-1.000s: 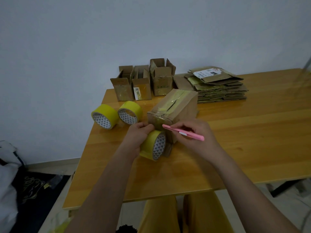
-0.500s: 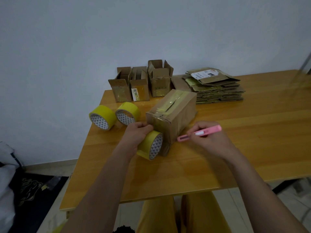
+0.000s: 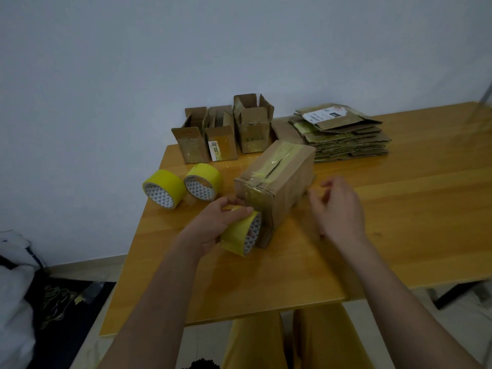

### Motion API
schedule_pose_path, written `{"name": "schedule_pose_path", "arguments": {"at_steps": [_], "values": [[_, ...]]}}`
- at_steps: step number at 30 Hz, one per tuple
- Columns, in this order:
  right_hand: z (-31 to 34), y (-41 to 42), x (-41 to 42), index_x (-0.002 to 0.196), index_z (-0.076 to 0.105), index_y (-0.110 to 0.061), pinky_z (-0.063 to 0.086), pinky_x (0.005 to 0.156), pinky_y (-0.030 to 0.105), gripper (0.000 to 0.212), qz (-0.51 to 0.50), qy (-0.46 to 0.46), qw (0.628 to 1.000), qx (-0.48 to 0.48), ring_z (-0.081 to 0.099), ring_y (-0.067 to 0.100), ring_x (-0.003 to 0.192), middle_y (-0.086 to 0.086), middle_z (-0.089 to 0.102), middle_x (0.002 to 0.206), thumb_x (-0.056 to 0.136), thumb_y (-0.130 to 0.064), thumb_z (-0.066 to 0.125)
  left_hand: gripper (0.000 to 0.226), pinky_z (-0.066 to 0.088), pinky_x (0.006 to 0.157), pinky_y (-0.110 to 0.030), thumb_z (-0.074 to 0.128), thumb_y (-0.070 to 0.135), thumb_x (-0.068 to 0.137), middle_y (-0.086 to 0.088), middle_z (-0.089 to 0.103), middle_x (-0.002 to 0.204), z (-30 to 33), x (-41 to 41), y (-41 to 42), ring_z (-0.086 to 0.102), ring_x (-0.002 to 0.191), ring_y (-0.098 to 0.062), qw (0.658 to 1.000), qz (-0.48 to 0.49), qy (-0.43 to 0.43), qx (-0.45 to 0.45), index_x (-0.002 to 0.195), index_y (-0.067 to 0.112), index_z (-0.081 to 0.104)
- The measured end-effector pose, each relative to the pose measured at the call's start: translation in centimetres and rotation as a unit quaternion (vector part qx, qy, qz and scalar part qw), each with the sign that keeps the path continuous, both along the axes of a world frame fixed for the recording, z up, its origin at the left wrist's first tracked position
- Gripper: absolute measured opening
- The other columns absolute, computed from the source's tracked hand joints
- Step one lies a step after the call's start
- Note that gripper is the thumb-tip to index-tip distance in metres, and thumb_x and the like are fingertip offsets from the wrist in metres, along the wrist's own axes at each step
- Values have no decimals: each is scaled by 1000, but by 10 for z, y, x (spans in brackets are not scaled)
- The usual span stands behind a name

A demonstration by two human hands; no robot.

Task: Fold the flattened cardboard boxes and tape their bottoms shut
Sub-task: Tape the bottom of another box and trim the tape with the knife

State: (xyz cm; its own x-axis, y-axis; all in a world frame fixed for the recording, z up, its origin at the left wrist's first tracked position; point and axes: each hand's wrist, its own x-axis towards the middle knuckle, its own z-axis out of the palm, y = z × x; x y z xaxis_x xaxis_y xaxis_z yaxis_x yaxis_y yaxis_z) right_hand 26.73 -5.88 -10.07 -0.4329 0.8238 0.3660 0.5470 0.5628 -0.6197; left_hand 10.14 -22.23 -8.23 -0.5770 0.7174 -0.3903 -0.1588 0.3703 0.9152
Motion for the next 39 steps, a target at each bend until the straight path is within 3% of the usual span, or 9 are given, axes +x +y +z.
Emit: {"name": "schedule_pose_path", "arguments": {"at_steps": [2, 5, 12, 17, 23, 26, 29, 33, 39], "values": [[8, -17, -13, 111, 57, -12, 42, 88, 29, 32, 112, 87, 986, 89, 52, 17, 105, 3, 56, 108, 91, -36, 61, 34, 52, 92, -55, 75, 26, 81, -13, 67, 114, 0, 1, -1, 66, 105, -32, 1000, -7, -19, 10, 111, 16, 62], [5, -31, -41, 126, 55, -15, 31, 107, 30, 51, 228, 62, 963, 128, 42, 17, 128, 1, 52, 132, 88, -50, 58, 36, 56, 88, -52, 72, 19, 84, -17, 69, 111, 1, 3, 0, 68, 102, -34, 998, -4, -47, 40, 116, 10, 58], [-15, -25, -66, 109, 65, -20, 25, 104, 34, 42, 156, 16, 968, 194, 55, 21, 112, -2, 65, 115, 79, -51, 67, 34, 60, 64, -34, 70, 12, 86, -19, 70, 102, 6, -5, -3, 70, 80, -29, 998, -32, -32, 45, 117, 3, 60], [-14, -18, -62, 110, 67, -21, 24, 102, 30, 38, 174, 14, 965, 194, 56, 19, 112, -3, 66, 116, 79, -42, 74, 30, 56, 52, -27, 69, 8, 86, -14, 67, 71, 15, -18, -10, 64, 57, -20, 994, -105, 20, -21, 114, 0, 62], [-4, -17, -62, 124, 62, -19, 19, 116, 41, 46, 177, -22, 965, 190, 44, 22, 129, 3, 58, 133, 84, -40, 69, 31, 59, 59, -33, 69, 10, 86, -22, 70, 87, 14, -32, -40, 68, 74, -33, 995, -75, 62, 13, 115, 7, 59], [2, -42, -60, 130, 57, -15, 35, 106, 41, 45, 174, 44, 952, 250, 37, 28, 130, 10, 50, 138, 91, -37, 61, 31, 58, 76, -40, 70, 14, 85, -18, 70, 95, 12, -34, -51, 69, 86, -31, 992, -66, 99, 29, 115, 14, 59], [-2, -74, -66, 107, 67, -8, 50, 79, 30, 27, 253, 131, 940, 188, 55, 18, 97, 6, 63, 103, 97, -30, 54, 32, 57, 85, -39, 68, 12, 86, -10, 72, 102, 13, -36, -60, 69, 94, -24, 990, -86, 101, 41, 117, 15, 58], [-8, -95, -81, 99, 72, -12, 41, 66, 13, 31, 299, 69, 950, -52, 54, 2, 74, -7, 60, 84, 93, -41, 61, 32, 57, 81, -32, 66, 8, 88, -10, 72, 108, 15, -34, -70, 69, 100, -23, 987, -111, 103, 50, 119, 14, 57], [-4, -100, -92, 72, 67, -17, 37, 56, 20, 23, 249, 56, 963, -91, 51, 2, 63, -11, 57, 66, 89, -32, 68, 37, 55, 91, -44, 75, 26, 80, -13, 66, 109, 3, -35, -83, 62, 107, -29, 980, -56, 183, 61, 115, 33, 67]]}}
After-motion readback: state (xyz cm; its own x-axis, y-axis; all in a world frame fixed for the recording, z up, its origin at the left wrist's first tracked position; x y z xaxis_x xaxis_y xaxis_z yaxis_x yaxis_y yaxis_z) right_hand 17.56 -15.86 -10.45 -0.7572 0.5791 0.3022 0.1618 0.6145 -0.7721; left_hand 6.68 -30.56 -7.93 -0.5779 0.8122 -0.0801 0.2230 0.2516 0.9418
